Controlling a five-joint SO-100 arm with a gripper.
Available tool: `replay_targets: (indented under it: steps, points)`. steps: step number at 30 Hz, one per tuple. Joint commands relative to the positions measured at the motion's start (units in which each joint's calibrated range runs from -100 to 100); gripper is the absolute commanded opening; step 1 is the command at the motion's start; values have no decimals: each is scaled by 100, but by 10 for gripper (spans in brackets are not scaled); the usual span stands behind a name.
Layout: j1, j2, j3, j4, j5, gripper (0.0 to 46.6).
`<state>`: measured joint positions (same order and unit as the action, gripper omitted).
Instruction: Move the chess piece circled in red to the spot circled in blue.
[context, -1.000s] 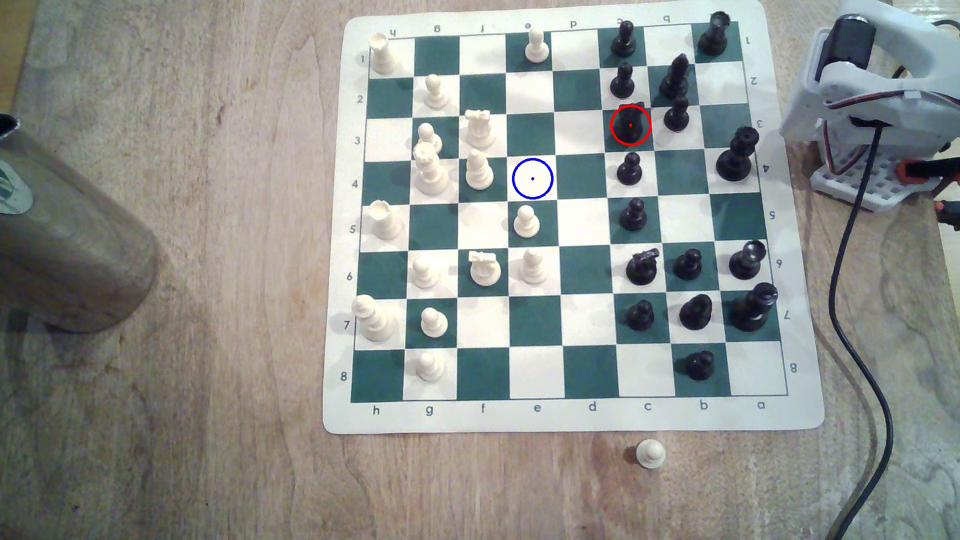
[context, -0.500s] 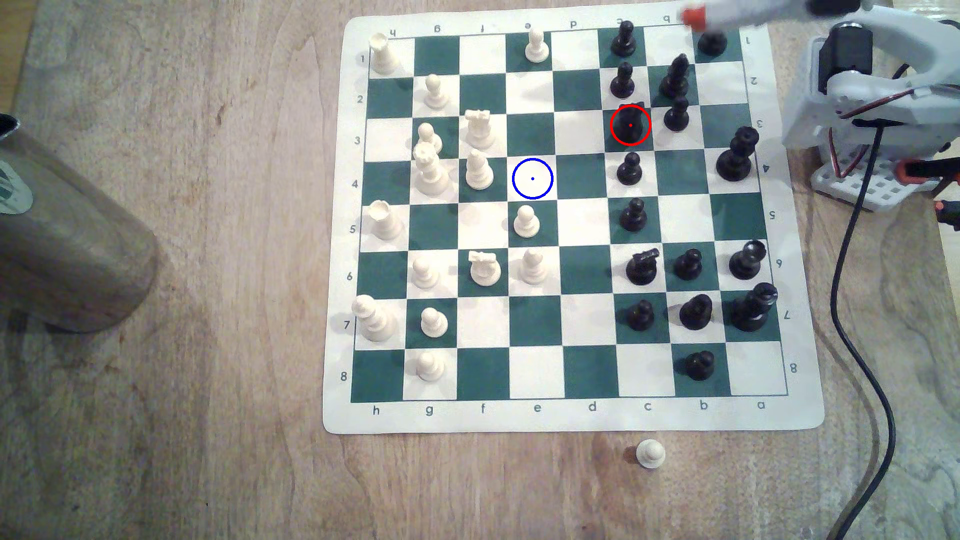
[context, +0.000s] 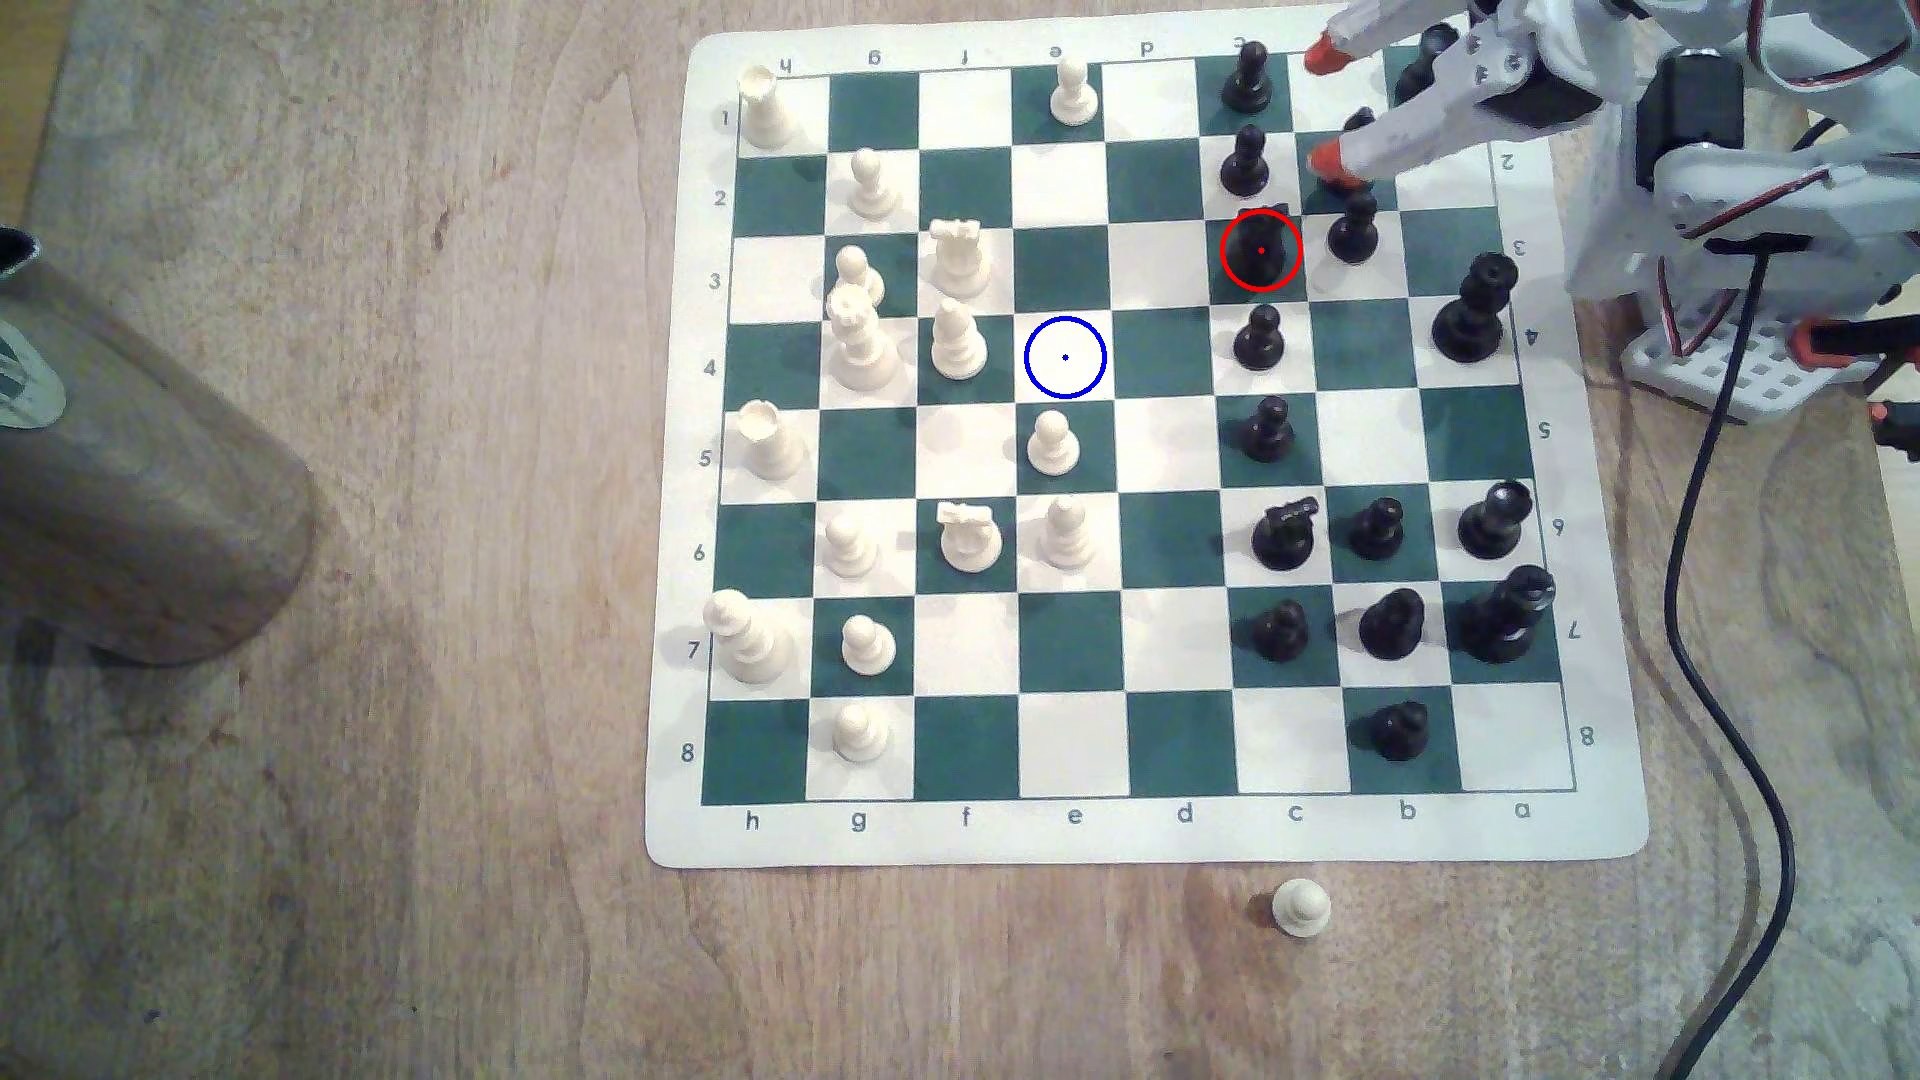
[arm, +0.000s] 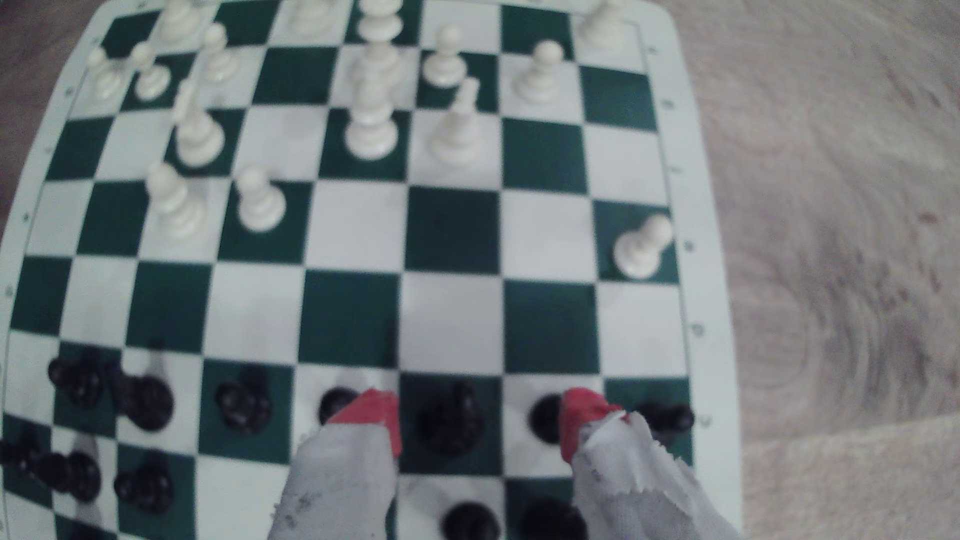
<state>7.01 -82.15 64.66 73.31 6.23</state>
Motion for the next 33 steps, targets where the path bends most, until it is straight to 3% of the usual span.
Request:
replay_targets:
  steps: [1, 11, 22, 25, 33]
  points:
    - [-16, 618, -84, -58, 24, 189]
    - [140, 1339, 768, -951, 5, 179]
    - [203, 1840, 914, -1557, 20, 177]
    - [140, 2010, 950, -1729, -29, 140]
    - [7, 2299, 1113, -2089, -103, 152]
